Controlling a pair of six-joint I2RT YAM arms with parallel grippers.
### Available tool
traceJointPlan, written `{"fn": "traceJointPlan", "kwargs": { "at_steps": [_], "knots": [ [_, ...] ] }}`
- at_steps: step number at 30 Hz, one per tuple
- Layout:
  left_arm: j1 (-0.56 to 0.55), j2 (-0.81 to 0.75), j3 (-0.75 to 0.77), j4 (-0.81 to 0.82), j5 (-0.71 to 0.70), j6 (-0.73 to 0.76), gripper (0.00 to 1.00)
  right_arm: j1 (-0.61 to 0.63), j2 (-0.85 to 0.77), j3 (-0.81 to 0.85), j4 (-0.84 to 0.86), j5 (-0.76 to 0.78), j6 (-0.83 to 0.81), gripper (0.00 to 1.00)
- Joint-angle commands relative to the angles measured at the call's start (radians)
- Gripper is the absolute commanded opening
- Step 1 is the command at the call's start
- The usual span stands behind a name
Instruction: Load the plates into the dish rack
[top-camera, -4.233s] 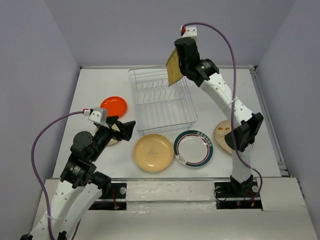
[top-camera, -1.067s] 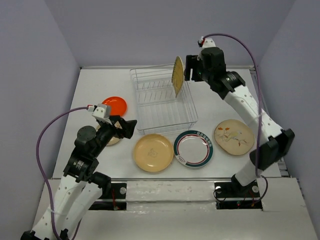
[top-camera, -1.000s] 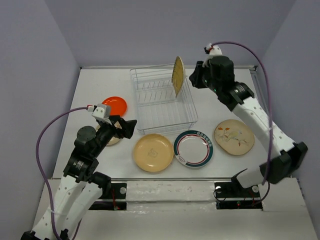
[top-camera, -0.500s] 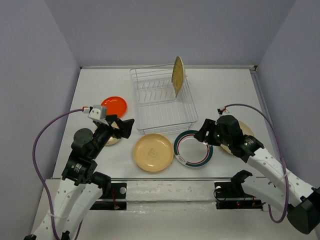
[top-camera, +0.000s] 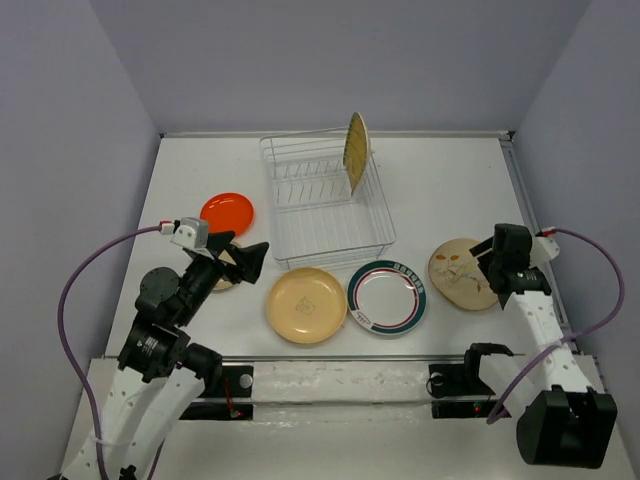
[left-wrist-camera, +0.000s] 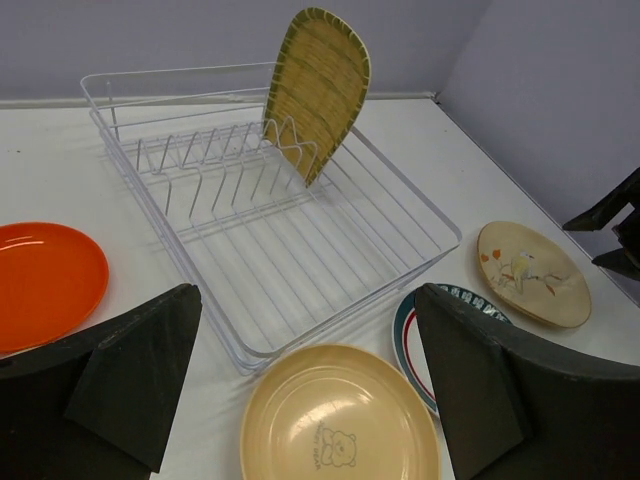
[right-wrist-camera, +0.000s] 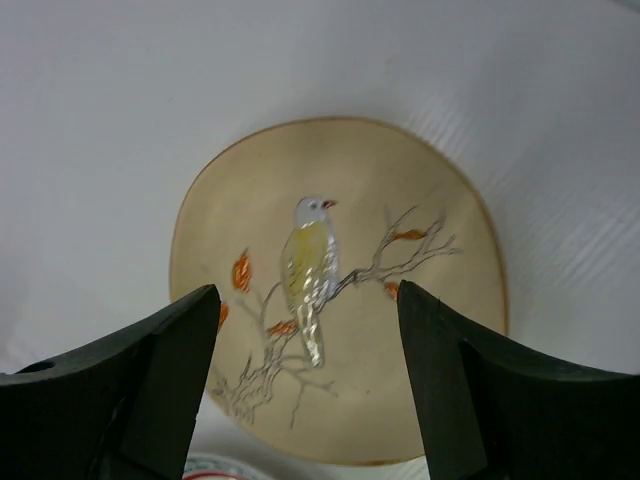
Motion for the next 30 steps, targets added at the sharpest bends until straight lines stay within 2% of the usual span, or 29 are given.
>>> {"fn": "traceJointPlan", "kwargs": {
  "at_steps": [1,3,5,9,14,20,22,25,27,28,29,30],
  "knots": [
    [-0.025,-0.015,0.048,0.038,-0.014,-0.005,0.99,-0.215,0.067,0.049,0.008,0.075,-0.125,0.86],
    [-0.029,-0.012,0.051,0.044,-0.023,-0.005,0.99,-0.348,0.079,0.045,0.012,0.060,-0.174,0.92],
    [-0.035,-0.019,0.051,0.045,-0.032,-0.003,0.99,-0.394,0.095,0.037,0.008,-0.041,-0.173,0.96],
    [-0.051,-0.044,0.049,0.042,-0.040,-0.003,0.99,-0.418,0.159,0.031,-0.020,-0.135,-0.153,1.00],
    [-0.063,-0.067,0.051,0.038,-0.055,-0.005,0.99,-0.431,0.208,-0.021,0.008,-0.376,-0.136,1.00],
    [-0.071,-0.071,0.051,0.033,-0.057,-0.005,0.99,-0.431,0.214,-0.078,0.057,-0.453,-0.129,0.99],
    [-0.068,-0.071,0.051,0.039,-0.060,-0.006,0.99,-0.431,0.237,-0.115,0.132,-0.491,-0.103,0.95],
    [-0.061,-0.065,0.049,0.035,-0.060,-0.009,0.99,-0.431,0.320,-0.145,0.256,-0.582,-0.063,0.77],
    [-0.060,-0.061,0.049,0.033,-0.059,-0.008,0.99,-0.431,0.375,-0.165,0.393,-0.661,-0.047,0.71],
    [-0.060,-0.059,0.049,0.034,-0.059,-0.008,0.99,-0.431,0.394,-0.171,0.434,-0.687,-0.041,0.65],
    [-0.058,-0.055,0.049,0.035,-0.059,-0.008,0.99,-0.431,0.430,-0.172,0.496,-0.726,-0.034,0.54],
    [-0.057,-0.052,0.049,0.036,-0.057,-0.008,0.99,-0.431,0.446,-0.168,0.517,-0.737,-0.026,0.51]
  ]
}}
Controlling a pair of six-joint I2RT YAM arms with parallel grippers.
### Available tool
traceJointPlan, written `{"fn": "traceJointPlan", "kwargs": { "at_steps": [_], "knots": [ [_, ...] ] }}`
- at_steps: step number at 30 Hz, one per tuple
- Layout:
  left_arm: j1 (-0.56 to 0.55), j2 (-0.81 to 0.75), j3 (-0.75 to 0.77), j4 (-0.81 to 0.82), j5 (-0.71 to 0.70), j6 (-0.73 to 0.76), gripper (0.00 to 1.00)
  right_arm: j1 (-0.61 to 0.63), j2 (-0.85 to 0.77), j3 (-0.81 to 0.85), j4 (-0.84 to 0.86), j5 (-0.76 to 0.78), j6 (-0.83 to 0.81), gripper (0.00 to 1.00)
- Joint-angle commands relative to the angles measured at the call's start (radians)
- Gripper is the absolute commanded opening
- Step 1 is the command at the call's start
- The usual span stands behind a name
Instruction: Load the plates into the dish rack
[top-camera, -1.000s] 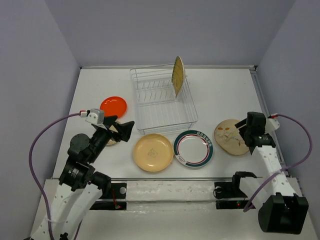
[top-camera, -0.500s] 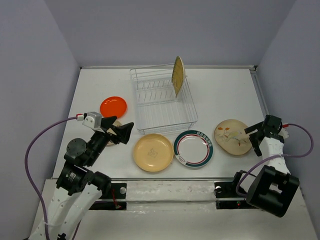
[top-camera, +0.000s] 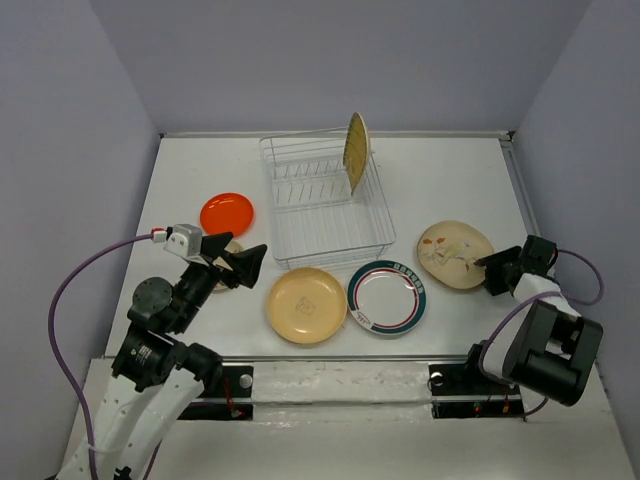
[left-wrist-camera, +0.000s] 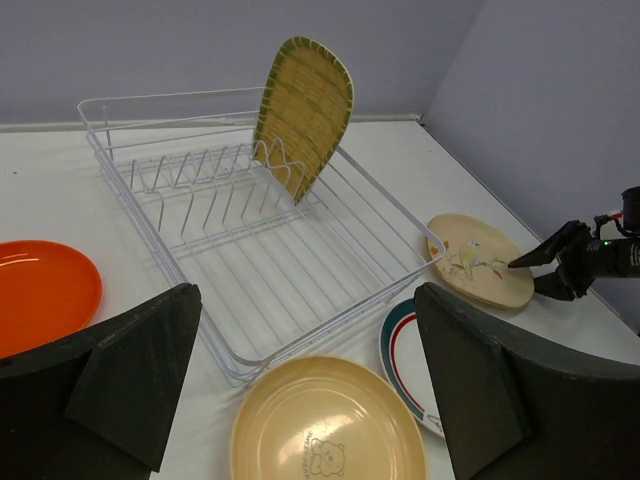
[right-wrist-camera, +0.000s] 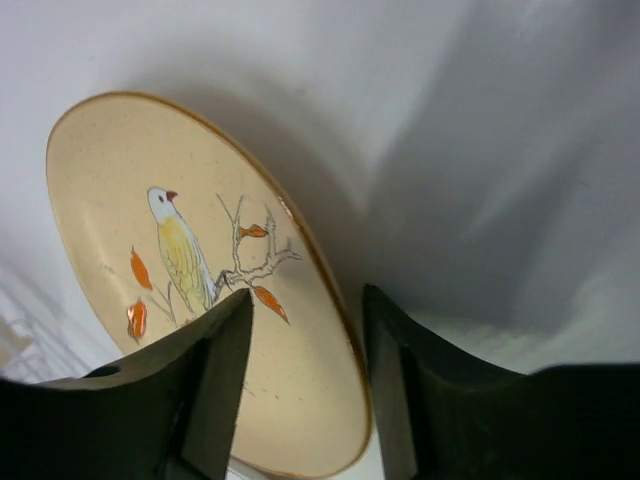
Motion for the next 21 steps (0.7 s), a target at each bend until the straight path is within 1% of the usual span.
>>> {"fn": "traceJointPlan", "kwargs": {
  "at_steps": [1,2,7,9,10,11,13,15,16,17,18,19,21],
  "knots": [
    [0.007,0.013,0.044,0.038,-0.003,-0.001,0.99,0.003,0.108,-0.047,0.239,-0.163,0.057,0.44],
    [0.007,0.019,0.044,0.038,0.000,-0.001,0.99,0.003,0.118,-0.038,0.279,-0.158,0.061,0.40],
    [0.007,0.038,0.042,0.035,0.007,0.002,0.99,0.003,0.195,-0.009,0.349,-0.123,0.063,0.34],
    [0.007,0.046,0.042,0.033,0.009,0.000,0.99,0.003,0.221,-0.009,0.386,-0.128,0.060,0.36],
    [0.007,0.050,0.042,0.034,0.009,0.000,0.99,0.003,0.247,-0.012,0.399,-0.128,0.052,0.40],
    [0.008,0.053,0.042,0.035,0.009,0.002,0.99,0.003,0.260,-0.016,0.412,-0.128,0.050,0.42],
    [0.010,0.064,0.042,0.035,0.012,0.002,0.99,0.003,0.284,-0.027,0.449,-0.128,0.040,0.42],
    [0.013,0.075,0.042,0.034,0.017,0.000,0.99,0.003,0.319,-0.032,0.491,-0.144,0.034,0.36],
    [0.013,0.078,0.042,0.035,0.017,0.002,0.99,0.003,0.329,-0.030,0.497,-0.146,0.034,0.30],
    [0.014,0.081,0.041,0.035,0.018,0.002,0.99,0.003,0.335,-0.027,0.503,-0.146,0.020,0.10],
    [0.015,0.087,0.041,0.033,0.018,0.004,0.99,0.003,0.333,-0.026,0.511,-0.146,0.015,0.07],
    [0.018,0.090,0.041,0.034,0.020,0.002,0.99,0.003,0.324,-0.024,0.514,-0.143,0.009,0.07],
    [0.018,0.098,0.039,0.033,0.018,0.002,0.99,0.003,0.246,-0.032,0.512,-0.125,0.006,0.07]
  ]
}}
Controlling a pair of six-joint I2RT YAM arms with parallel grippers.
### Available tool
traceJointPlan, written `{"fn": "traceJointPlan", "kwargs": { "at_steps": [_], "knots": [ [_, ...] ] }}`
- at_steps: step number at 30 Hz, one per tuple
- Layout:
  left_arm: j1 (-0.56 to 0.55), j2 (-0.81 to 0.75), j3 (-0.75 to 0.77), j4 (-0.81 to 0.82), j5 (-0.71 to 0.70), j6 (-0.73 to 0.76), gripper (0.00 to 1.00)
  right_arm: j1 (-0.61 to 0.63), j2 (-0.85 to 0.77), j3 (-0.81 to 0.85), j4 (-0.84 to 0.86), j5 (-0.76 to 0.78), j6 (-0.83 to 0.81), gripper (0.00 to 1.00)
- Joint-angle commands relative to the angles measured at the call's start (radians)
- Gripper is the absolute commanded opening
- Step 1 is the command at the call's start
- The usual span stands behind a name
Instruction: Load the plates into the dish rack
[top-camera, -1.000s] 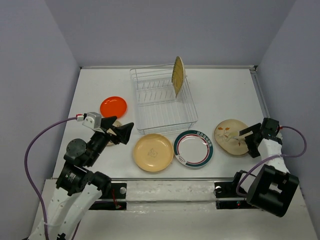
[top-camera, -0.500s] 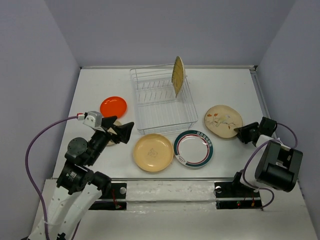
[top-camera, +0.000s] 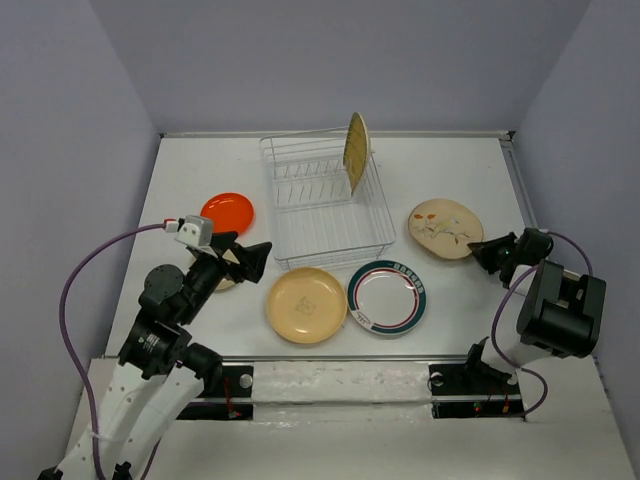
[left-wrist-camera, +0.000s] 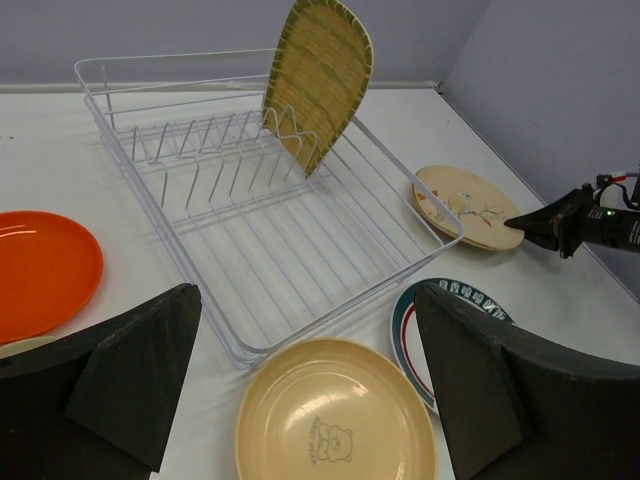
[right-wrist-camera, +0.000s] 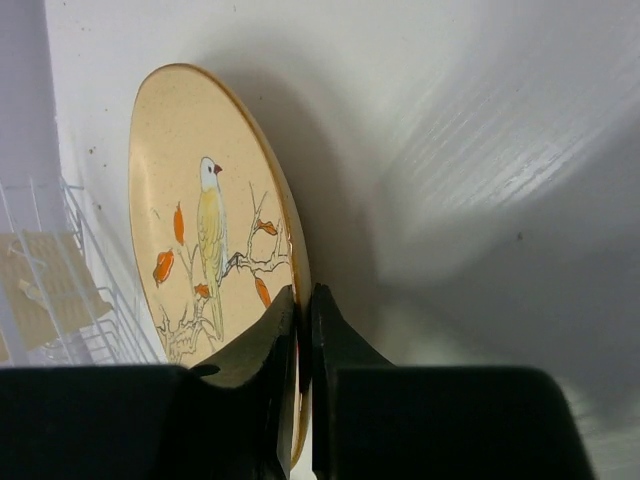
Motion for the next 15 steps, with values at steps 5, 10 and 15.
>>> {"fn": "traceJointPlan", "kwargs": {
  "at_steps": [5,10,15],
  "knots": [
    [0.011,0.041,0.039,0.035,0.019,-0.001,0.99,-0.002,-0.364,0.014,-0.151,0.241,-0.078,0.07],
    [0.023,0.075,0.036,0.039,0.013,-0.021,0.99,0.076,-0.606,0.228,-0.412,0.471,-0.182,0.07],
    [0.052,0.093,0.036,0.043,0.007,-0.030,0.99,0.299,-0.645,0.454,-0.518,0.631,-0.277,0.07]
  ]
}}
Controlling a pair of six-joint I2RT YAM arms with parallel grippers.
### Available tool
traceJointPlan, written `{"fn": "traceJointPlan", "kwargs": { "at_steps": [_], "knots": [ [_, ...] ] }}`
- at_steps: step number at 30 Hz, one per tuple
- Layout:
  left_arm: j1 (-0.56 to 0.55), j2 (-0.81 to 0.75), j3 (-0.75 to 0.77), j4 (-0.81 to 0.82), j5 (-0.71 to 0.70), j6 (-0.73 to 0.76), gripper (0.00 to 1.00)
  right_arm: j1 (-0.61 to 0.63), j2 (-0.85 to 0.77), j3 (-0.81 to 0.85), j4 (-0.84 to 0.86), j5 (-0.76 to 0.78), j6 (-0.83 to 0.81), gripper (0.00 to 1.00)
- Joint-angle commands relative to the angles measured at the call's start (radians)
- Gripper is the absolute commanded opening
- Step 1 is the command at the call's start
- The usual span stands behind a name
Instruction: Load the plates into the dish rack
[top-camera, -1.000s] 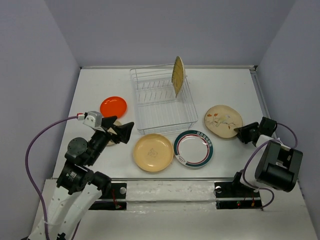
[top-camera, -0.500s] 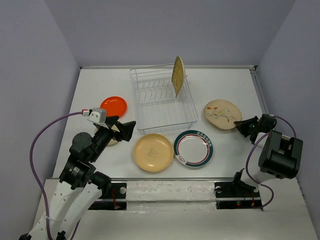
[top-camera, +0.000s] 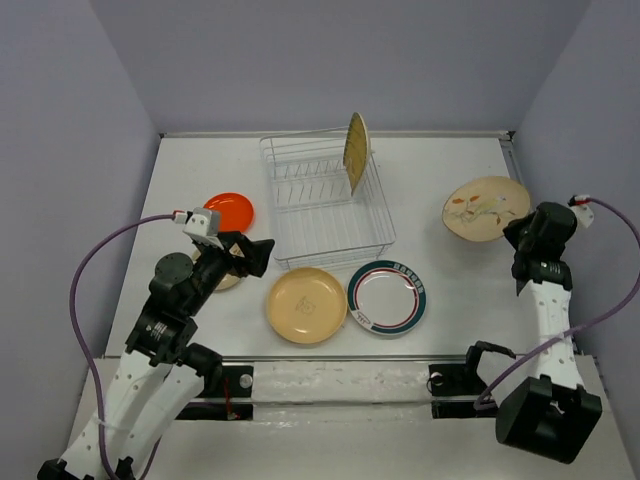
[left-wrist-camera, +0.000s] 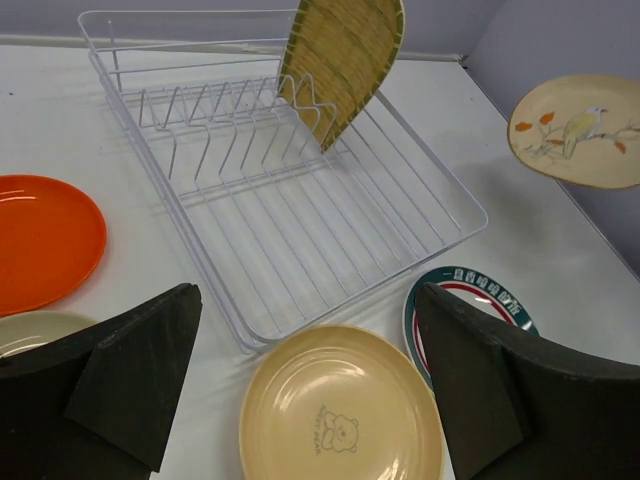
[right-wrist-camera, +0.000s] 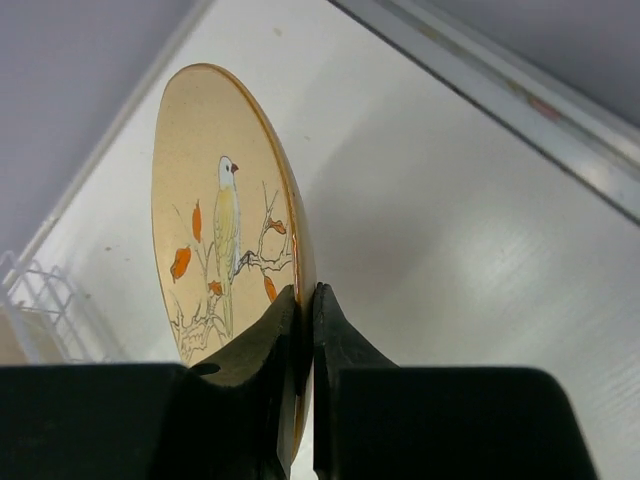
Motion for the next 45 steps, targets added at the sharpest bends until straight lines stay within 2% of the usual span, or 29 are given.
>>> {"fn": "traceJointPlan", "kwargs": {
  "at_steps": [1,3,4,5,6,7,8,10,12,13,15,20,22,27,30,36,43,45],
  "knots": [
    [0.032,0.011,0.035,0.043,-0.002,-0.012,0.99,0.221,-0.045,0.265,0.058,0.178,-0.080,0.07],
    [0.042,0.016,0.033,0.043,-0.005,-0.016,0.99,0.323,-0.004,0.383,0.046,0.265,-0.117,0.07],
    [0.051,0.019,0.033,0.043,-0.005,-0.016,0.99,0.431,0.017,0.427,0.041,0.298,-0.161,0.07],
    [0.058,0.025,0.032,0.041,-0.010,-0.016,0.99,0.487,0.040,0.522,0.035,0.368,-0.189,0.07],
    [0.061,0.029,0.031,0.039,-0.012,-0.018,0.99,0.544,0.101,0.574,0.029,0.409,-0.219,0.07],
    [0.065,0.033,0.031,0.038,-0.013,-0.024,0.99,0.666,0.135,0.627,0.026,0.454,-0.288,0.07],
    [0.068,0.039,0.031,0.036,-0.019,-0.027,0.99,0.731,0.175,0.733,0.026,0.564,-0.330,0.07],
    [0.074,0.045,0.030,0.038,-0.022,-0.035,0.99,0.850,0.260,0.844,0.035,0.670,-0.419,0.07],
    [0.085,0.052,0.028,0.036,-0.024,-0.041,0.99,0.976,0.422,0.965,0.035,0.791,-0.541,0.07],
    [0.087,0.056,0.027,0.036,-0.025,-0.042,0.99,1.004,0.535,1.081,0.037,0.818,-0.607,0.07],
    [0.093,0.059,0.027,0.033,-0.018,-0.044,0.99,1.067,0.646,1.250,0.037,0.883,-0.676,0.07],
    [0.094,0.059,0.027,0.032,-0.012,-0.044,0.99,1.104,0.982,1.545,0.038,0.989,-0.868,0.07],
    [0.094,0.057,0.027,0.030,-0.009,-0.042,0.99,1.116,1.060,1.647,0.059,1.019,-0.980,0.07],
    [0.096,0.060,0.030,0.032,0.005,-0.041,0.99,1.125,1.235,1.705,0.343,1.080,-1.281,0.07],
    [0.093,0.060,0.030,0.033,0.014,-0.039,0.99,1.125,1.309,1.764,0.382,1.083,-1.384,0.07],
    [0.093,0.057,0.030,0.032,0.018,-0.035,0.99,1.125,1.340,1.729,0.399,1.083,-1.376,0.07],
    [0.094,0.060,0.030,0.030,0.018,-0.035,0.99,1.104,1.300,1.549,0.394,1.071,-1.277,0.07],
    [0.093,0.063,0.030,0.030,0.019,-0.035,0.99,1.104,1.297,1.512,0.347,1.060,-1.217,0.07]
  ]
}}
